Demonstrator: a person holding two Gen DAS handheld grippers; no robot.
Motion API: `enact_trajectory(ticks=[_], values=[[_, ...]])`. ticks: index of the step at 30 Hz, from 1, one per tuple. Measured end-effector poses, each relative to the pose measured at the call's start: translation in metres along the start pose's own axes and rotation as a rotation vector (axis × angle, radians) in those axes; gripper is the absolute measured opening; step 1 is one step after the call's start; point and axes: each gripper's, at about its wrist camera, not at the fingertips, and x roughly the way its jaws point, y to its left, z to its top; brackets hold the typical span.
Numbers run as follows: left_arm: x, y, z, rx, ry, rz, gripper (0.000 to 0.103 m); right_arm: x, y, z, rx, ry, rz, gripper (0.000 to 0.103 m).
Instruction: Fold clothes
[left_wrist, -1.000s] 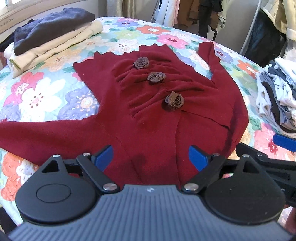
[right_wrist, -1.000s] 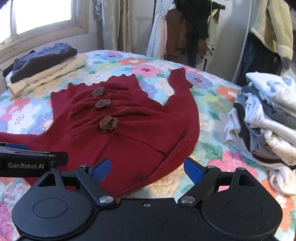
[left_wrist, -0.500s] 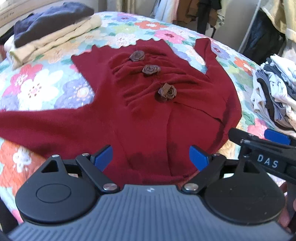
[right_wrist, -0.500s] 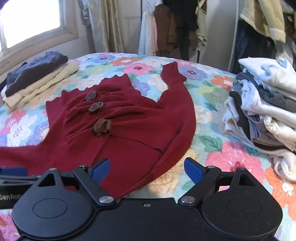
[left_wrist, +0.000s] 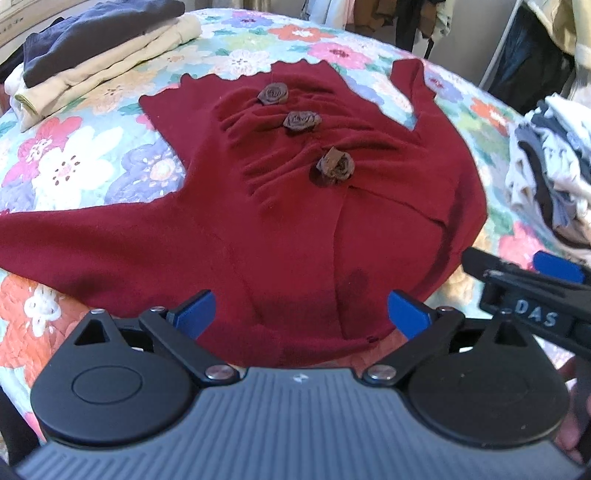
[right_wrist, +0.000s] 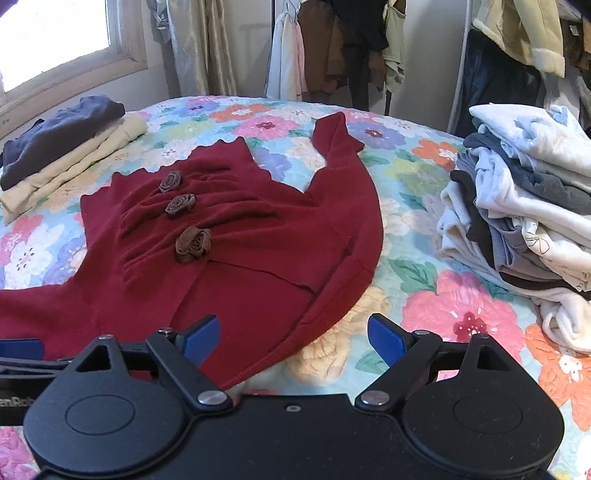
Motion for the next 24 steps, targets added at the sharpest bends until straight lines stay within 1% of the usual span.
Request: enact_trajectory(ticks=[4, 15, 19, 21, 24], values=[[0.0046, 0.0005, 0.0001, -0.001, 0.016, 0.006, 0.102, 0.0052, -0.0012, -0.0002, 0.002, 0.021, 0.009, 0.09], [0.0056, 0.001, 0.0053, 0.007, 0.001, 0.018, 0.103, 0.0062, -0.0012, -0.0012, -0.001, 0.029, 0.004, 0.091], [0.0085, 0.0019, 0.009, -0.013, 0.014, 0.001, 0.103, 0.0047, 0.0006, -0.0017, -0.016, 0.015, -0.022, 0.091], [0.0064, 0.002, 0.0095, -0.02, -0.003, -0.013, 0.103, 0.0048, 0.0003, -0.0013, -0.017, 0.014, -0.03, 0.091], [0.0052, 0.0025, 0.0093, -0.02, -0.019, 0.004, 0.103, 0.0052, -0.0007, -0.0011, -0.014, 0.026, -0.045, 0.091]])
